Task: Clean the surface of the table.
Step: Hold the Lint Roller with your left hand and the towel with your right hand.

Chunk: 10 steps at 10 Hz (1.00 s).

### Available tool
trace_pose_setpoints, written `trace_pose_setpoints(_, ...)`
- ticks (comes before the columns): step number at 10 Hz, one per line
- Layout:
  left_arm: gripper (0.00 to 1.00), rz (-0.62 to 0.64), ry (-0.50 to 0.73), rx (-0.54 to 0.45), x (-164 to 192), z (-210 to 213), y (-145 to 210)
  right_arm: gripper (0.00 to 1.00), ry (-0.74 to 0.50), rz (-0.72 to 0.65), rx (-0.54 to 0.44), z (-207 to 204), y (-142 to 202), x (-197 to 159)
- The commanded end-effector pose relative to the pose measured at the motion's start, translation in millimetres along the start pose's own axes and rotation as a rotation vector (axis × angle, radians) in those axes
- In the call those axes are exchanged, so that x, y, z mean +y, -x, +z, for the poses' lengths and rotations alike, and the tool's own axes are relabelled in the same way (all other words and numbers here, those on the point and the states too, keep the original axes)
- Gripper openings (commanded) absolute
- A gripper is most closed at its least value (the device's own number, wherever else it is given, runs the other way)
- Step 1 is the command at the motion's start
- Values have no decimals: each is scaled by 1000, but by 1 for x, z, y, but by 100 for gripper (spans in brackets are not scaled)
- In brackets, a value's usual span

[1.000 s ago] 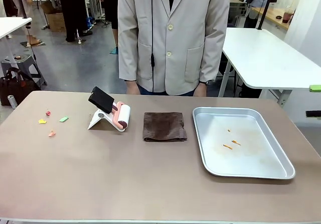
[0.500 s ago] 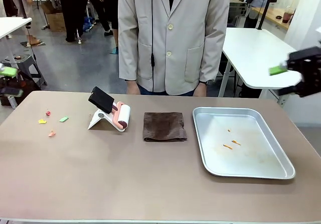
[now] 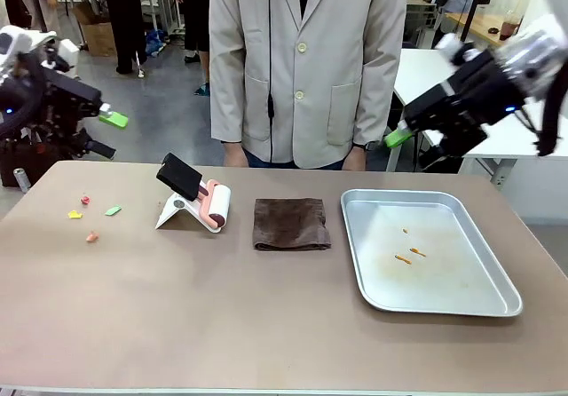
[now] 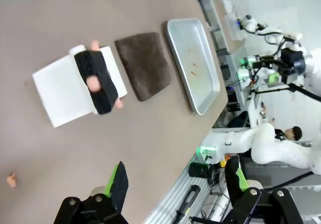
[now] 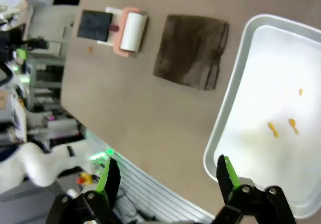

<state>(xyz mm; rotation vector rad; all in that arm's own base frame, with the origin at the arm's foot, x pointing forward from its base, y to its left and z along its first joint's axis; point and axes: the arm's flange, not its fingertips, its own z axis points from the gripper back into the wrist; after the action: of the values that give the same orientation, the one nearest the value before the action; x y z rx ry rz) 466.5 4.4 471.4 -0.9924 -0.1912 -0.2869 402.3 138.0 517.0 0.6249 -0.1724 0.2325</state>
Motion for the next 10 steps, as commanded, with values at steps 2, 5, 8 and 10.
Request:
trace_pose_setpoints(2, 100, 120, -230, -54, -4, -6, -22, 100, 145, 3, 97, -51, -31, 30)
trace_pose_setpoints(5, 100, 150, -271, -87, 8, -15, -27, 100, 192, -10, 124, -98, -37, 48)
trace_pose_setpoints(8, 100, 181, -250, -44, 33, -25, -29, 100, 275, -108, 18, -160, -49, 49)
trace_pose_setpoints(10, 100, 184, -249, -36, 39, -27, -26, 100, 334, -102, -50, -198, -54, 37)
